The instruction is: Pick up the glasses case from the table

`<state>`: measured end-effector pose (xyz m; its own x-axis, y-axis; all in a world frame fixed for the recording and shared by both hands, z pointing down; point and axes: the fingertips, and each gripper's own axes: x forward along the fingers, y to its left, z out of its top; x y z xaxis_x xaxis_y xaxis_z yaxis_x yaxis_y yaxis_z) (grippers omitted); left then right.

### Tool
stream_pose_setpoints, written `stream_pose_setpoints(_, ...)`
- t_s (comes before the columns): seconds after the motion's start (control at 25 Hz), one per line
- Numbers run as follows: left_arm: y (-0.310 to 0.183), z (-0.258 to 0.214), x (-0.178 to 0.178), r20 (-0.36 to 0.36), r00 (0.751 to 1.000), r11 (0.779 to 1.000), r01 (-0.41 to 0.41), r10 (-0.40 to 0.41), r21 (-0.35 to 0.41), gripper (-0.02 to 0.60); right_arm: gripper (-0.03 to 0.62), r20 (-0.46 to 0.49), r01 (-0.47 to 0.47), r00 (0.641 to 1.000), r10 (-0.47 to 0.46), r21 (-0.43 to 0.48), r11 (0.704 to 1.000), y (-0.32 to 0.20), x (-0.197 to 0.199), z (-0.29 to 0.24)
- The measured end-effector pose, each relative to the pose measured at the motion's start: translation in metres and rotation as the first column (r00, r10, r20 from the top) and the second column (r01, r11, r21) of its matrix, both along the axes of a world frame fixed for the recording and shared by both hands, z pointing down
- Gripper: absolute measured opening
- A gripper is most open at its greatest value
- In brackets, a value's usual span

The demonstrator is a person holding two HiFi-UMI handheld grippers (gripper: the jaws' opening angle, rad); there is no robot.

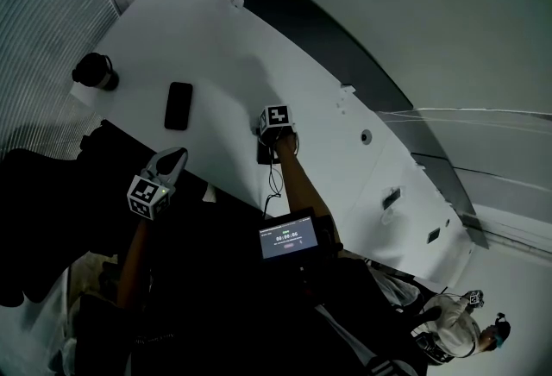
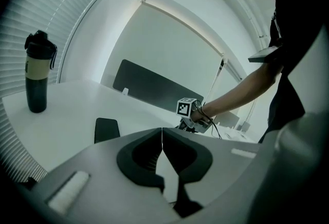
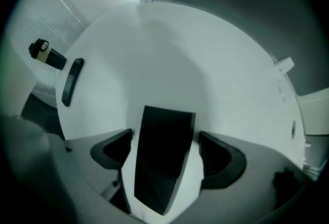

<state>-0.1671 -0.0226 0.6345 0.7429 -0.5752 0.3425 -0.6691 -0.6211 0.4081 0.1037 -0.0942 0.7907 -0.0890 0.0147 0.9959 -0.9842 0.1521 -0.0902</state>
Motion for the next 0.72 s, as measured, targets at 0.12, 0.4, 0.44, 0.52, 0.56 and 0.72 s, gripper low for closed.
stream_pose_setpoints(0.12, 0.0022, 0.0012, 0.0011, 0.006, 1.0, 1.0, -0.013, 0.013, 0.003, 0.009, 0.416, -0.002, 0.002, 1.0, -0.002, -0.001, 1.0, -0.0007, -0.0009, 0.0005)
stream_pose_setpoints(0.4, 0.002, 0.0039, 0.0027, 0.002, 1.0, 1.0, -0.022, 0.022, -0.018, 0.009, 0.416, 0.001, 0.005, 1.0, -0.005, -0.01, 1.0, 0.0005, -0.0007, -0.0001)
stream_pose_setpoints(0.44, 0.0023, 0.0037, 0.0041, 0.004, 1.0, 0.999, -0.03, 0.03, -0.018, 0.009, 0.416, 0.001, 0.006, 1.0, -0.006, -0.014, 1.0, 0.0005, -0.001, 0.0002)
stream_pose_setpoints(0.52, 0.0028, 0.0037, 0.0073, 0.008, 0.999, 0.999, -0.047, 0.047, -0.015, 0.009, 0.416, 0.002, 0.007, 1.0, -0.007, -0.018, 1.0, 0.0002, -0.0009, 0.0005)
stream_pose_setpoints(0.56, 0.003, 0.0039, 0.0084, 0.01, 0.999, 0.998, -0.053, 0.053, -0.015, 0.009, 0.416, 0.002, 0.006, 1.0, -0.006, -0.017, 1.0, 0.0002, -0.0007, 0.0004)
stream_pose_setpoints(0.72, 0.0032, 0.0057, 0.0079, 0.012, 0.998, 0.998, -0.054, 0.054, -0.022, 0.009, 0.416, 0.002, 0.005, 1.0, -0.005, -0.017, 1.0, 0.0, 0.0001, 0.0004)
